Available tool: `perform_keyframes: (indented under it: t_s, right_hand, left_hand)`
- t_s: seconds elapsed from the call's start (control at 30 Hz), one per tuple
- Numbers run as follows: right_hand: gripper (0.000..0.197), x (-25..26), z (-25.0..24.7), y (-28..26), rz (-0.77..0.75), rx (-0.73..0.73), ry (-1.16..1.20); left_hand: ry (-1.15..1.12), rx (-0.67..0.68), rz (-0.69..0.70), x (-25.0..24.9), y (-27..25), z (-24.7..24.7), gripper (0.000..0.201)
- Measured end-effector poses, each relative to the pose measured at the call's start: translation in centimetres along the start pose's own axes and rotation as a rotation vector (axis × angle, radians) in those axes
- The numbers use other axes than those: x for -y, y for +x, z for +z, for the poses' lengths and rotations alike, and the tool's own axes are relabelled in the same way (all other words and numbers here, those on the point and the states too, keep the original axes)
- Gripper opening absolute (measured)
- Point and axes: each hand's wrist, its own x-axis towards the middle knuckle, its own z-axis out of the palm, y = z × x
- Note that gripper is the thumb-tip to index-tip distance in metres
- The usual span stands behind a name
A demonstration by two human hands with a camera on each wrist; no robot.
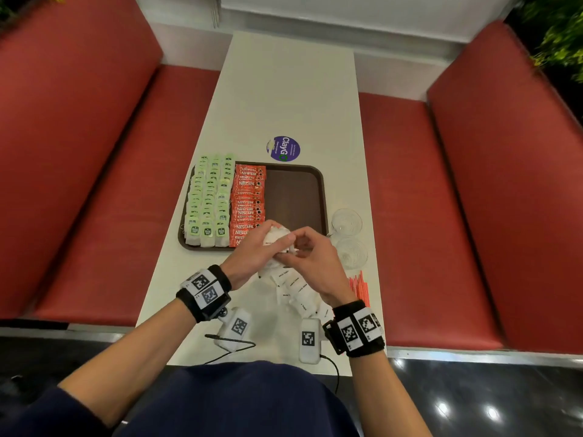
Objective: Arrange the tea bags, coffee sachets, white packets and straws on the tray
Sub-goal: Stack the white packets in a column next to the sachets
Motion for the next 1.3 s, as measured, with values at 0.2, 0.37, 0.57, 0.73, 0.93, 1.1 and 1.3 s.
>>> perform_keyframes:
  t_s: [0.2,0.37,0.57,0.73,0.93,1.1,1.3]
  right_hand:
    - [0.024,0.8,-0.9,0.6,0.041,0.096,0.234]
    - [0.018,1.6,-1.5,1.7,0.021,0.032,0.284]
    - [0.014,4.2,-2.5,3.2,-0.172,-0.071,0.184]
    - [0.014,5.7,-2.8,5.7,-0.204,-0.001,0.035]
    - [0.026,6.6,-2.3,7.3,-0.189,0.035,0.2]
    - [0.015,5.7,-2.1,9.1,-0.166,0.02,0.248]
    - [0.009,4.3,-1.5,11.0,-0.144,-0.001,0.105]
  left_hand:
    - [-0.039,-0.077,0.035,-0.9,-0.1,-1.3,0.018]
    - [-0.013,-0.113,0.104,-1.8,0.2,-2.9,0.025]
    - [0.003,-0.126,0.079,-2.8,0.8,-4.9,0.017]
    - [0.122,-0.091,0.145,-5.5,1.2,-4.7,0.019]
    - [0.036,-0.258,0.217,-6.4,2.7,-4.7,0.019]
    - [0.009,-0.223,0.179,-6.3,3.6,-5.4,0.017]
    - [0.178,-0.278,0.184,-5.9,5.2,-6.3,0.018]
